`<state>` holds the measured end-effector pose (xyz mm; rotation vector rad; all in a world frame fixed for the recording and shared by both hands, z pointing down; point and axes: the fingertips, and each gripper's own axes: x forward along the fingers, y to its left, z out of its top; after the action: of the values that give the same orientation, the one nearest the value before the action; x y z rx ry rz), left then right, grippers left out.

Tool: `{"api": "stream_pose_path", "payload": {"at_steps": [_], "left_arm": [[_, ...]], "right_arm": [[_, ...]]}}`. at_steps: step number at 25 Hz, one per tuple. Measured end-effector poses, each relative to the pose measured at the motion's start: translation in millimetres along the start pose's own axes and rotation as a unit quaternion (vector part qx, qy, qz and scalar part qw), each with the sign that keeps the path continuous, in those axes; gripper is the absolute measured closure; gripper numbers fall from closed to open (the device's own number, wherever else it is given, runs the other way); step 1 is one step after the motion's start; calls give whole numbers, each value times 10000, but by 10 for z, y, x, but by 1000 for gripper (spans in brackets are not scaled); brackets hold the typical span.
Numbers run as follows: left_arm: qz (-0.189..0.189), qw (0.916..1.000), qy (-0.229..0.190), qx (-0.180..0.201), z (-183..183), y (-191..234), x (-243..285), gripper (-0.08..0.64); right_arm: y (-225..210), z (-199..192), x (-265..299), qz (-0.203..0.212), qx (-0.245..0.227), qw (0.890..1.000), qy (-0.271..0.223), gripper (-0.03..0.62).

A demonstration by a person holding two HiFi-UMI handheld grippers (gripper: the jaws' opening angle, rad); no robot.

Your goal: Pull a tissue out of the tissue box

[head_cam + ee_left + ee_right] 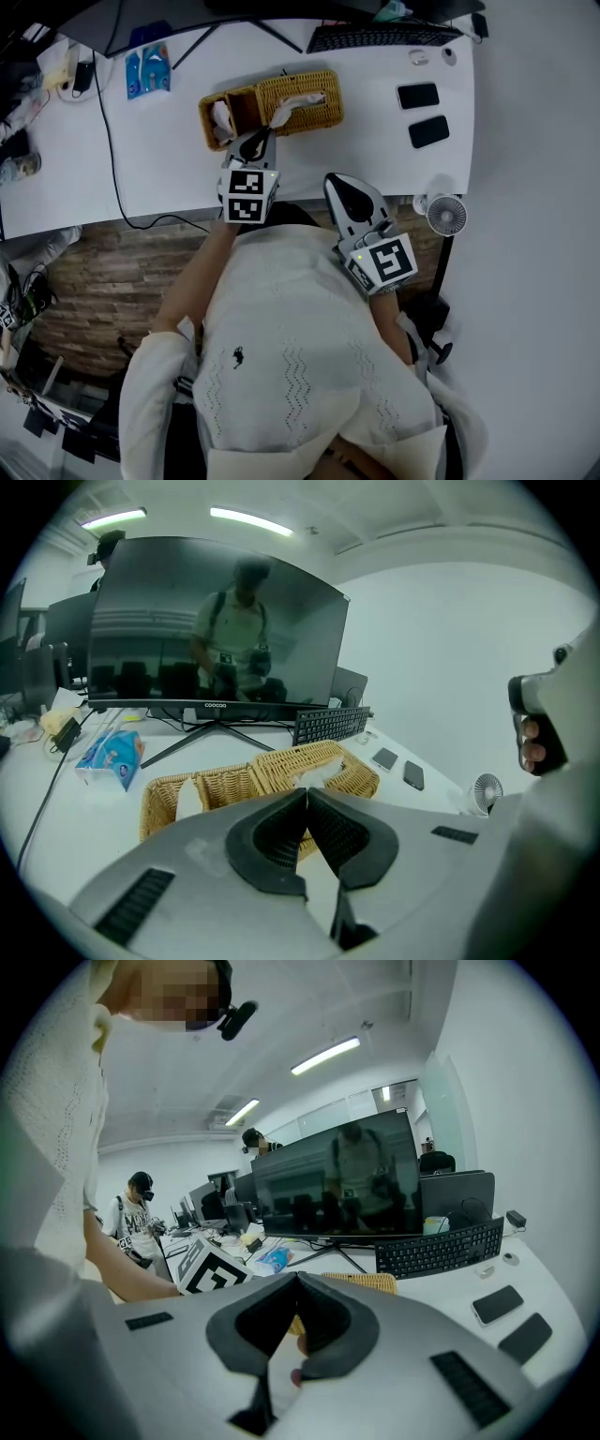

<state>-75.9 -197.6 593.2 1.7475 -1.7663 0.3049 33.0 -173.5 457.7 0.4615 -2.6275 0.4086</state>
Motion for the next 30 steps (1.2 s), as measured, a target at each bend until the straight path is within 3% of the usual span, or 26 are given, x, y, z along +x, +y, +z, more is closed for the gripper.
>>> {"api": "stream_pose_path", "payload": {"at_steps": [30], "left_arm": [[304,9993,-191,-30,-116,-39,-304,546]], "right_arm": [[130,-80,-230,33,-165,9998,-122,591]]}}
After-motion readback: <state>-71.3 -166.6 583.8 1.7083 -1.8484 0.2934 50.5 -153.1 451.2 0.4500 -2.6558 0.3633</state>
